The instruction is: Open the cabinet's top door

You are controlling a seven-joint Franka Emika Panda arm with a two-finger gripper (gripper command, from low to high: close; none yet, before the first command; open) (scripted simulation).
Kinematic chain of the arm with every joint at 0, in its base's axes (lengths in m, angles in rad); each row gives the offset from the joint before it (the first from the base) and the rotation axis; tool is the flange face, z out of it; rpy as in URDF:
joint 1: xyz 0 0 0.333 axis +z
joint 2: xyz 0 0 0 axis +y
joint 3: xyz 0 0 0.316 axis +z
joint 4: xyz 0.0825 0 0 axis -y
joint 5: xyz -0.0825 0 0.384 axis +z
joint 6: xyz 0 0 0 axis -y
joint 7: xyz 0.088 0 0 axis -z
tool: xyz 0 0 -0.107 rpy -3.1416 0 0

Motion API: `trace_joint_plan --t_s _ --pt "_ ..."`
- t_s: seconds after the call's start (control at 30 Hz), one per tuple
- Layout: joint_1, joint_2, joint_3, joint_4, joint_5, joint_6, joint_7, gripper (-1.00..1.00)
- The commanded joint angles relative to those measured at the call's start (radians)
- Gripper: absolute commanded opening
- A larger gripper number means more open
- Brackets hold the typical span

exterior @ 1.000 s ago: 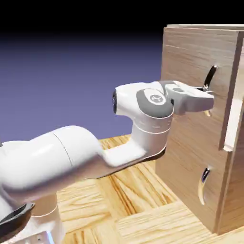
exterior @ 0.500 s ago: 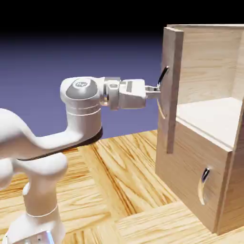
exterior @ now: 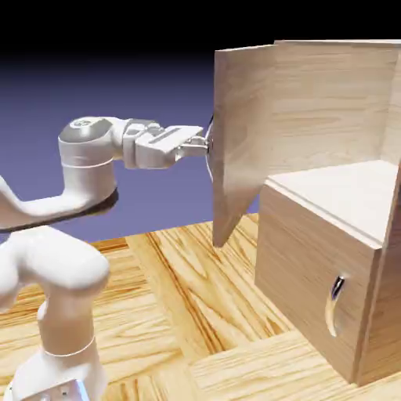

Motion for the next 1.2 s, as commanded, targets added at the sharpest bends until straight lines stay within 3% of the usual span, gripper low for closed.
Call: trace_joint_plan --t_s 0.0,0.5,0.9,1.17 --pt "0.003 0.012 0.037 0.004 0.034 -0.026 0.008 -1.00" --pt "-0.100 0.375 0.580 0.256 0.532 -0.444 0.174 -1.00" --pt "-0.472 0.738 1.009 0.678 0.767 -0.825 0.318 -1.00" --pt "-0.757 0.859 1.275 0.899 0.827 -0.994 0.374 -1.00"
